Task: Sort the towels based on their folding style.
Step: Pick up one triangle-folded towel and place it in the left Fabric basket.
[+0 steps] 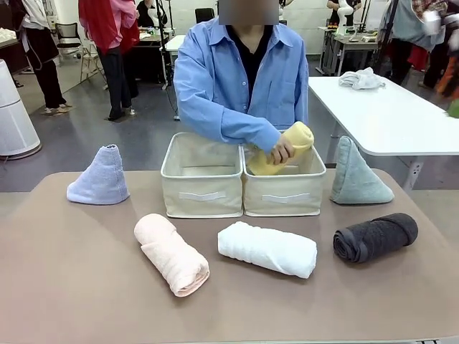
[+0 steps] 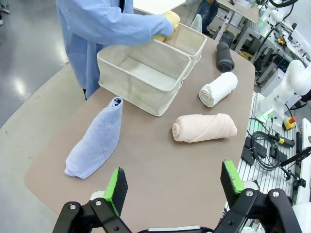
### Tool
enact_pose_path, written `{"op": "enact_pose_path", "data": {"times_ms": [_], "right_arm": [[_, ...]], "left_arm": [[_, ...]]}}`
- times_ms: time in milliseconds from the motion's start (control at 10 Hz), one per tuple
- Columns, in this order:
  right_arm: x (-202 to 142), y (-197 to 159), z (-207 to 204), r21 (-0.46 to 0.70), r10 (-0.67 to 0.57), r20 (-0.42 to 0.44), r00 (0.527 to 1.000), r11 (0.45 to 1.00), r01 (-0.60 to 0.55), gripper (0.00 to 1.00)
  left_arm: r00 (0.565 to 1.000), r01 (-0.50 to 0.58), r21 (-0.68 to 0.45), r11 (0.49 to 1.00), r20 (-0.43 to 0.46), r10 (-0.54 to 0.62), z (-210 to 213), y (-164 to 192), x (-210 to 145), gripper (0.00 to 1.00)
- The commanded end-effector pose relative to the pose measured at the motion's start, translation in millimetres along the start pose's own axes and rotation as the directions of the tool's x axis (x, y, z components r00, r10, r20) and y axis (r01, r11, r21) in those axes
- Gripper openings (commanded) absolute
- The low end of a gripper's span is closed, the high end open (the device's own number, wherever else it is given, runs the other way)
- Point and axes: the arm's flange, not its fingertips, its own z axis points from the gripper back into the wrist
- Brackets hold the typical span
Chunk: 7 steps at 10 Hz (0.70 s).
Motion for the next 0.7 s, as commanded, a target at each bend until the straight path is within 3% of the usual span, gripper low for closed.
{"op": "enact_pose_path", "data": {"times_ms": [0,600], "right_arm": [[15,-5,-26,0.026,0.053,0.046,0.998,0.998,-0.054,1.0],[114,-88,-122,0.01,0.229,0.06,0.972,0.973,-0.23,1.0]], "left_arm": [[1.0,0.004,0.003,1.0,0.011,-0.004,-1,-1,2,1.0],[1.0,0.004,0.003,1.0,0.011,-0.004,-1,-1,2,1.0]]}}
